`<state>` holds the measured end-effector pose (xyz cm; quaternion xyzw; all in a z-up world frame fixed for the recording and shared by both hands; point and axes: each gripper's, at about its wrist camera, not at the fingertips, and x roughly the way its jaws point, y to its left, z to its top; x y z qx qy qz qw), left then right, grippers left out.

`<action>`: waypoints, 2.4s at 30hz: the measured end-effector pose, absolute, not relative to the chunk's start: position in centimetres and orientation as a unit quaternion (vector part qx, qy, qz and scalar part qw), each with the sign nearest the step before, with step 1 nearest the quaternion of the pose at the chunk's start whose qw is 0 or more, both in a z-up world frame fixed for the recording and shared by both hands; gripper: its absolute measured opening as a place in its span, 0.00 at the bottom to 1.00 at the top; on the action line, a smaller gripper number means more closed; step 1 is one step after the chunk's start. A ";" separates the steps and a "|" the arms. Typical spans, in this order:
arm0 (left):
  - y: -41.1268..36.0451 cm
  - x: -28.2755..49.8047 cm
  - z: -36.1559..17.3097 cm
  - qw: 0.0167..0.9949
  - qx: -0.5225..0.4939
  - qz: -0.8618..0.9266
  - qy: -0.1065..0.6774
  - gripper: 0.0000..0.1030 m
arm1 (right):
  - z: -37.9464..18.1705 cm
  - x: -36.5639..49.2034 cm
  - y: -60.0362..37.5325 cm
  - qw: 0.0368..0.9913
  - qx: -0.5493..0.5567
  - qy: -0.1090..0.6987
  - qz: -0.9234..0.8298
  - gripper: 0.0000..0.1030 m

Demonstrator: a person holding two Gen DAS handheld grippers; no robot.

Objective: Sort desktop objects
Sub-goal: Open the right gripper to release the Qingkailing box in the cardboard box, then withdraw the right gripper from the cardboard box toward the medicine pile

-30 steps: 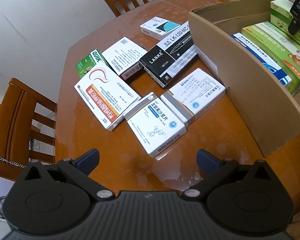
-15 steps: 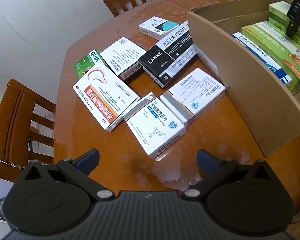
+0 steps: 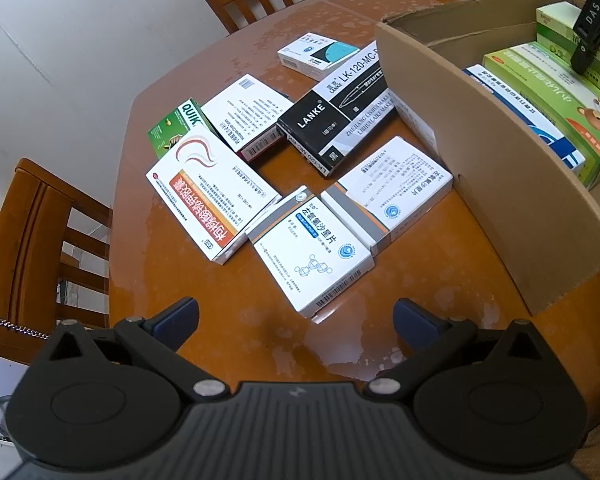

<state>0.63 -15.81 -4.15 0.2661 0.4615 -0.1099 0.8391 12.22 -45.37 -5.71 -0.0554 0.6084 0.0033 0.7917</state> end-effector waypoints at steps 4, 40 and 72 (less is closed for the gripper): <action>-15.7 0.7 -4.2 0.839 0.266 -0.110 0.462 1.00 | -5.7 12.3 -45.4 0.792 -0.055 0.608 0.003 0.72; -15.2 1.0 -4.0 0.841 0.258 -0.110 0.462 1.00 | -4.7 8.1 -48.0 0.687 0.196 0.696 0.077 0.89; -14.5 0.9 -3.9 0.842 0.259 -0.099 0.463 1.00 | -6.2 8.0 -39.3 0.642 0.180 0.723 0.183 0.90</action>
